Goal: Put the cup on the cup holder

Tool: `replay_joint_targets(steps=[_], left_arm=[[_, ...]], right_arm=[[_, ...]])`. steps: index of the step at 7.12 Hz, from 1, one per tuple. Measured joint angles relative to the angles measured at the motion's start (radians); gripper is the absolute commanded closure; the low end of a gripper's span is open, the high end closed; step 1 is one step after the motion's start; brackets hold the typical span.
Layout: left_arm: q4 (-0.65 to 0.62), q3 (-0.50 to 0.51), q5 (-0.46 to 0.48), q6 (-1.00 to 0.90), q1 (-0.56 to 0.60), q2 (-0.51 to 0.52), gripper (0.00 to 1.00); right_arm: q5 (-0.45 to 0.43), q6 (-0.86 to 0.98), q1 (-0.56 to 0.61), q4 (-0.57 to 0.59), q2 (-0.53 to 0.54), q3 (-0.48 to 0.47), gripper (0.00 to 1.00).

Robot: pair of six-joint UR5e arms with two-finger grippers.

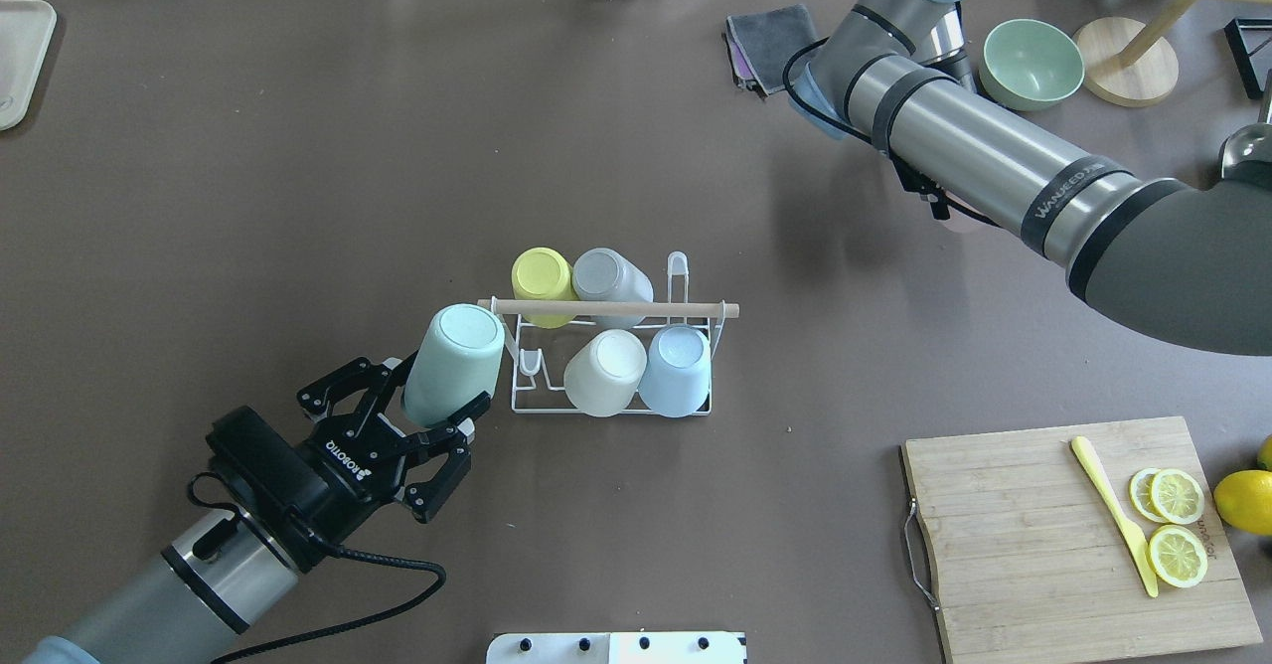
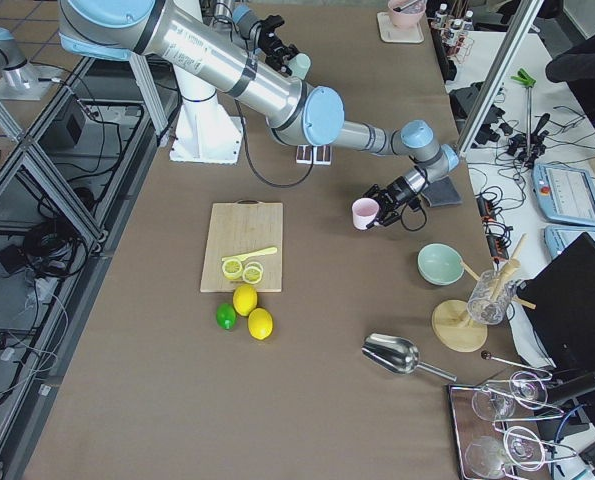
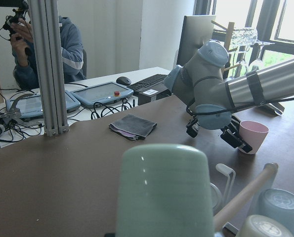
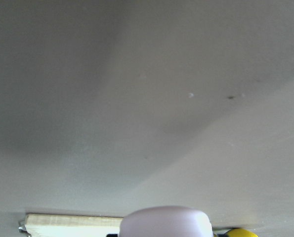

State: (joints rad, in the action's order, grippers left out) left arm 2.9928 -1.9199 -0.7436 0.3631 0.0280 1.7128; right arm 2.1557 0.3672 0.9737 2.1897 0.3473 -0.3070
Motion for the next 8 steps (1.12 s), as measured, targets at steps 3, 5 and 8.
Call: replay_joint_targets(steps=[3,5,8], left_arm=[[0.082,0.104,0.083,-0.076,-0.006,0.089,0.98],[0.092,0.176,0.087,-0.082,0.01,0.163,0.97],[0.117,0.219,0.087,-0.082,0.037,0.196,0.95]], right_arm=[[0.032,0.02,0.07,0.063,0.013,-0.159,1.0],[0.062,0.015,0.109,0.067,0.069,-0.336,1.0],[0.124,-0.035,0.135,0.043,0.22,-0.648,1.0]])
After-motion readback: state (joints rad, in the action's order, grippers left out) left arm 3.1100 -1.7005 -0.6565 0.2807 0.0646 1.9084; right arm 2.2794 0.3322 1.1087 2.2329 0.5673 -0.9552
